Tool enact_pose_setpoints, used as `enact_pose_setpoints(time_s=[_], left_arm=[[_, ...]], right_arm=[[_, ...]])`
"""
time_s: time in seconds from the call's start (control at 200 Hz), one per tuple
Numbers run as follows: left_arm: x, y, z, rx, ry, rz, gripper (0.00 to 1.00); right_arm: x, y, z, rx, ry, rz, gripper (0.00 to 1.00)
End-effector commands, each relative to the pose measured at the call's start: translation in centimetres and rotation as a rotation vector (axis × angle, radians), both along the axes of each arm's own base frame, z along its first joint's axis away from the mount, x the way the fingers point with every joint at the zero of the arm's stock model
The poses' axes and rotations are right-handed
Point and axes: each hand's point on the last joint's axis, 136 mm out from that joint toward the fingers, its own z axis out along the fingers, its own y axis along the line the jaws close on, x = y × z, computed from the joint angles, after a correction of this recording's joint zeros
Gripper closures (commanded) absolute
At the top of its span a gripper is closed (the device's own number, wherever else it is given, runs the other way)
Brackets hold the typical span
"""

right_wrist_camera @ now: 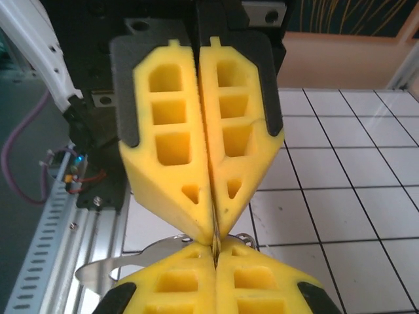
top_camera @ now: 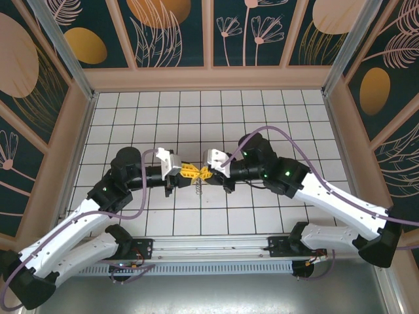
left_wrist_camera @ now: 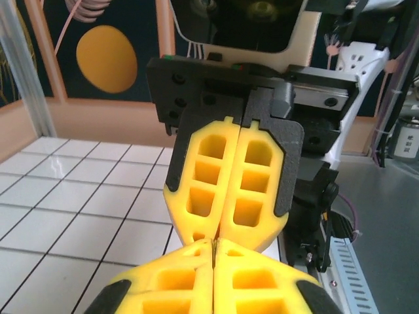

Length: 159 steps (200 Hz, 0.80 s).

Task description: Put the keys on the keyring

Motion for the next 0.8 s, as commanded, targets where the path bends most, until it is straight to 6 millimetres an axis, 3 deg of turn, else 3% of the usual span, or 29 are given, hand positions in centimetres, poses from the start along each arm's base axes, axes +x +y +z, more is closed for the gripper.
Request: enact_pose_setpoints(time_s=[0.0, 0.1, 0.155, 0.295, 0.465, 0.596, 0.791], left_arm=[[0.6, 0.3, -2.2, 0.135, -0.013, 0.018, 0.9], [0.8, 0.1, -2.9, 0.158, -0.009, 0.013, 0.9], [0.7, -0.1, -2.9, 0.149, -0.003, 0.0, 1.0], [0.2, -0.5, -2.3, 0.089, 0.009, -0.03, 1.0], [-0.7, -0.2, 1.1, -0.073, -0.013, -0.036, 1.0], [-1.6, 0.2, 3.9, -0.195, -0.04, -0.057, 1.0], [-2.2, 0.4, 5.4, -0.27, -0.049, -0.083, 1.0]], right_arm=[[0.4, 0.4, -0.1, -0.087, -0.064, 0.004, 1.0], [0.5, 0.6, -0.3, -0.118, -0.078, 0.013, 1.0], [0.6, 0.7, 0.0, -0.114, -0.085, 0.017, 1.0], [0.3, 1.0, 0.7, -0.079, -0.089, 0.029, 1.0], [-0.2, 0.8, 0.5, -0.011, -0.049, 0.019, 1.0], [-1.3, 0.6, 0.7, 0.053, -0.013, 0.048, 0.91], [-2.3, 0.4, 1.7, 0.15, 0.019, 0.079, 0.83]])
